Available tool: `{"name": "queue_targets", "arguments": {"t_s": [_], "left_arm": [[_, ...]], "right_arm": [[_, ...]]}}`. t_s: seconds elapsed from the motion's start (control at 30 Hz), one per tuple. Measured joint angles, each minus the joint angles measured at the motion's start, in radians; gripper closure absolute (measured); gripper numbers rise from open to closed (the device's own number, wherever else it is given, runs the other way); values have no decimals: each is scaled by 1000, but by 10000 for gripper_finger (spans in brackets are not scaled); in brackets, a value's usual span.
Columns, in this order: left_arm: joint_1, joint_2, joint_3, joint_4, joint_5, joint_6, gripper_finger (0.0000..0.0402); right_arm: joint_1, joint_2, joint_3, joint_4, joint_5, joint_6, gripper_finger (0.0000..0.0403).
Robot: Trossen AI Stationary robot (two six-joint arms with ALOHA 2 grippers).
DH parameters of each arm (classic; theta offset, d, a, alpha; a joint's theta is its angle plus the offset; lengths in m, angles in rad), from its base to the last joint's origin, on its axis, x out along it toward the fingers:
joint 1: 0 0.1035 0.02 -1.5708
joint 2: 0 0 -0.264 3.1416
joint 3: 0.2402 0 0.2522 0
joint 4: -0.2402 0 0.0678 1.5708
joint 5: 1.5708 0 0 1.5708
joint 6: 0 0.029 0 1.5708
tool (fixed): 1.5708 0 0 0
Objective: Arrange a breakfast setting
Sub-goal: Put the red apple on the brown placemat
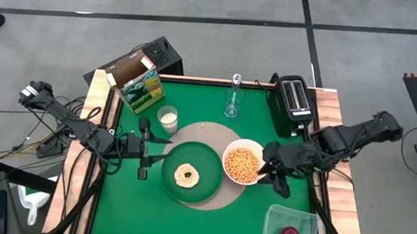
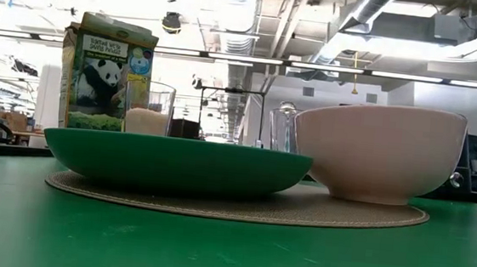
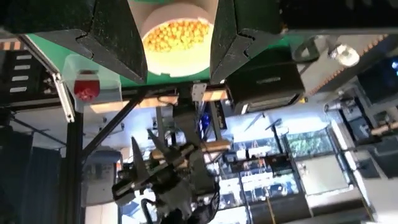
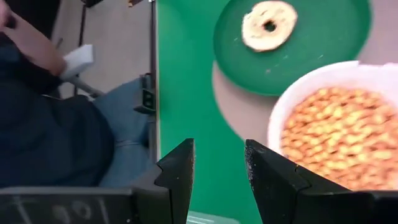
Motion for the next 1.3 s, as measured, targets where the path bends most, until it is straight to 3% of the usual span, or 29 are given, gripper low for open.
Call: {"name": "queue_targets", "arguments": {"t_s": [0.17, 0.4, 0.63, 0.9, 1.13, 1.3], "left_arm": [[1, 37, 1, 80, 9, 79, 239], [2, 45, 5, 108, 72, 84, 239], [1, 45, 5, 91, 117, -9, 239], [1, 45, 5, 92, 132, -53, 239], [0, 45, 5, 91, 134, -50, 239], [0, 45, 5, 91, 135, -45, 239]], "right_arm": [[81, 40, 16, 49, 7, 80, 233], [180, 176, 182, 28, 47, 193, 233], [280, 322, 355, -209, 47, 455, 233], [432, 402, 373, -380, 38, 805, 233], [490, 481, 374, -387, -91, 995, 227], [528, 544, 374, -448, -197, 1128, 186]]}}
